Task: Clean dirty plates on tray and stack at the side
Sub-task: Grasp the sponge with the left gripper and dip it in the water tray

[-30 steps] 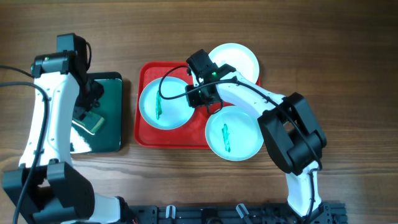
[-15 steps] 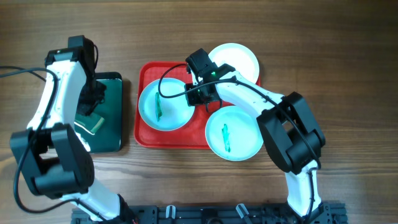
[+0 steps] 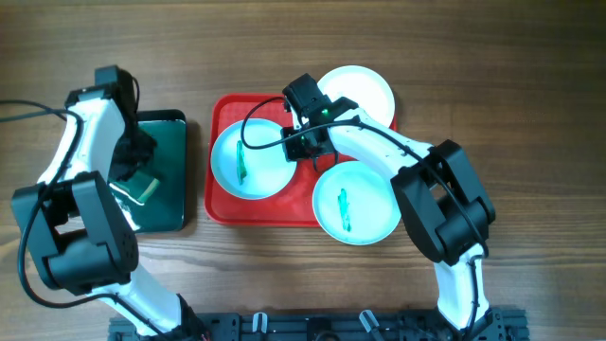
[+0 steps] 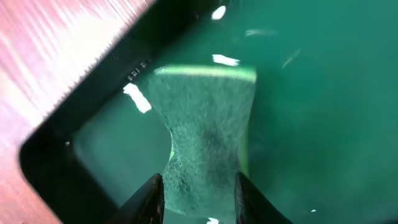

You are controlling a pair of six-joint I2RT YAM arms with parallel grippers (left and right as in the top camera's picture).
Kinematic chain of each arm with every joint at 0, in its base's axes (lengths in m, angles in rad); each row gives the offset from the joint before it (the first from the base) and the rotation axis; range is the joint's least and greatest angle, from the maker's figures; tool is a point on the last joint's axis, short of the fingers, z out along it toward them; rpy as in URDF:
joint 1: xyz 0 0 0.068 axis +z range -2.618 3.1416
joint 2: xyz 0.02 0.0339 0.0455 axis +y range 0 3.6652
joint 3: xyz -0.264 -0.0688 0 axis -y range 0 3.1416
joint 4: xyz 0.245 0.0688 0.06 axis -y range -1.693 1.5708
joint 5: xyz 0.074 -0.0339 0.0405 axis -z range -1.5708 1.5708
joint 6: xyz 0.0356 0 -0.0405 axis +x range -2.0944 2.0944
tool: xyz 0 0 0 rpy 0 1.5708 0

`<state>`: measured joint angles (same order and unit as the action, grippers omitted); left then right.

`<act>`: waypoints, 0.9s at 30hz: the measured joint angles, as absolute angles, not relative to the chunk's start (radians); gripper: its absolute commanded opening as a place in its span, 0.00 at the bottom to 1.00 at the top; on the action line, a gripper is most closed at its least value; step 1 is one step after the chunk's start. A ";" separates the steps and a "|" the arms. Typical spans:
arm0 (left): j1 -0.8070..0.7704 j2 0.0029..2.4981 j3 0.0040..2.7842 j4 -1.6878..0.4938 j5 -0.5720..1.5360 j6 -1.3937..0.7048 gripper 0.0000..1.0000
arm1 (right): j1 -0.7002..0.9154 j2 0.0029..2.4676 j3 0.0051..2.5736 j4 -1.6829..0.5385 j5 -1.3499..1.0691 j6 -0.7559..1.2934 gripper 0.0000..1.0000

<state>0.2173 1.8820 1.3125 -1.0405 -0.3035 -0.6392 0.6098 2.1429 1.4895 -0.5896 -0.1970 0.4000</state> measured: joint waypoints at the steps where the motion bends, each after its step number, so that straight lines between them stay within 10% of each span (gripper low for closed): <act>1: 0.224 1.882 1.292 -1.029 -0.291 -0.621 0.32 | 0.610 2.143 1.489 -0.590 -0.197 0.400 0.04; 15: 0.349 1.883 1.166 -0.843 -0.080 -0.467 0.25 | 0.610 2.143 1.489 -0.589 -0.197 0.400 0.04; 27: 0.349 1.879 1.350 -1.037 -0.053 -0.389 0.43 | 0.610 2.143 1.489 -0.589 -0.197 0.400 0.04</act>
<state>0.3489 1.8793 1.3499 -1.0367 -0.0532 -0.3893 0.6098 2.1429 1.4895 -0.5888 -0.1967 0.4000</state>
